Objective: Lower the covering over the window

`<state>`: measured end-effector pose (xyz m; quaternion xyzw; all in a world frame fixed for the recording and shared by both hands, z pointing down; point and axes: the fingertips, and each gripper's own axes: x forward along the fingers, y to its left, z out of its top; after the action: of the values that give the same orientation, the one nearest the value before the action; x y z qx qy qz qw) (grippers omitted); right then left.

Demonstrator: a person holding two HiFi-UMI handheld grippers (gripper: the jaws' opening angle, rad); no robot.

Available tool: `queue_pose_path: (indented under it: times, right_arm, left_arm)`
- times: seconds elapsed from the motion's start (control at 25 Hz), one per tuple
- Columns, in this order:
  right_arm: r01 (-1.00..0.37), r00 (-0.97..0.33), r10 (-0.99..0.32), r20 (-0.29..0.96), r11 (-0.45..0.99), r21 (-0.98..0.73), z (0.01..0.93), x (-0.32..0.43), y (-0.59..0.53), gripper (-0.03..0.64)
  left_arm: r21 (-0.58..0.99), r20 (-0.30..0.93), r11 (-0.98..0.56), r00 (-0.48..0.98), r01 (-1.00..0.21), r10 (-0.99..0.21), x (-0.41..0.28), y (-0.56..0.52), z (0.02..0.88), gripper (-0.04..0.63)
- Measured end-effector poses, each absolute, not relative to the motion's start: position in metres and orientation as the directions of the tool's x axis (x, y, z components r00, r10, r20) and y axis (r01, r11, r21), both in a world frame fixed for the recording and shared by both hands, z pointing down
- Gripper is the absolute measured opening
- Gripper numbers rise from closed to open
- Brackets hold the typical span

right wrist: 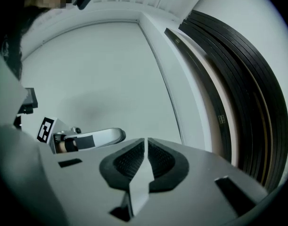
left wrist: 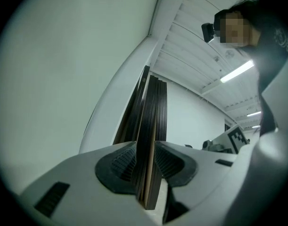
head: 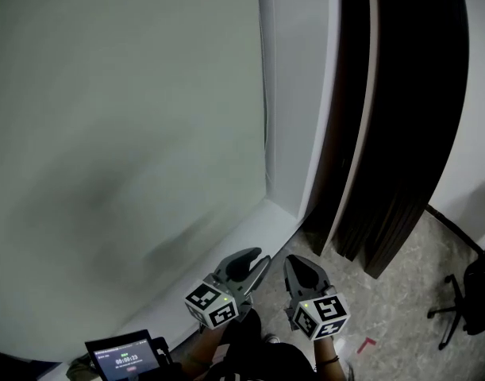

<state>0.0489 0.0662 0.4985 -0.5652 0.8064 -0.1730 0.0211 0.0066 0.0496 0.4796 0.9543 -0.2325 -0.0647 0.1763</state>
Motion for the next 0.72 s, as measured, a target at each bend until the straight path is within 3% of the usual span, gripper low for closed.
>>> queue_pose_path:
  times: [0.24,0.52,0.72]
  right_arm:
    - [-0.893,-0.400,-0.900,0.174,0.339,-0.297,0.507,0.035,0.089,0.014]
    - [-0.879,-0.437,-0.895,0.090,0.404,-0.255,0.471,0.020,0.248,0.014]
    - [-0.879,-0.441,-0.894,0.078,0.413,-0.236,0.443,0.012,0.262,0.014]
  left_arm:
    - [0.365,-0.014,-0.816,0.874,-0.449,-0.486,-0.003,0.079,0.489,0.118]
    - [0.281,-0.040,-0.829,0.857,-0.483,-0.513,-0.017,0.248,0.457,0.118]
    - [0.259,-0.034,-0.832,0.856,-0.490,-0.515,-0.024,0.264,0.432,0.118]
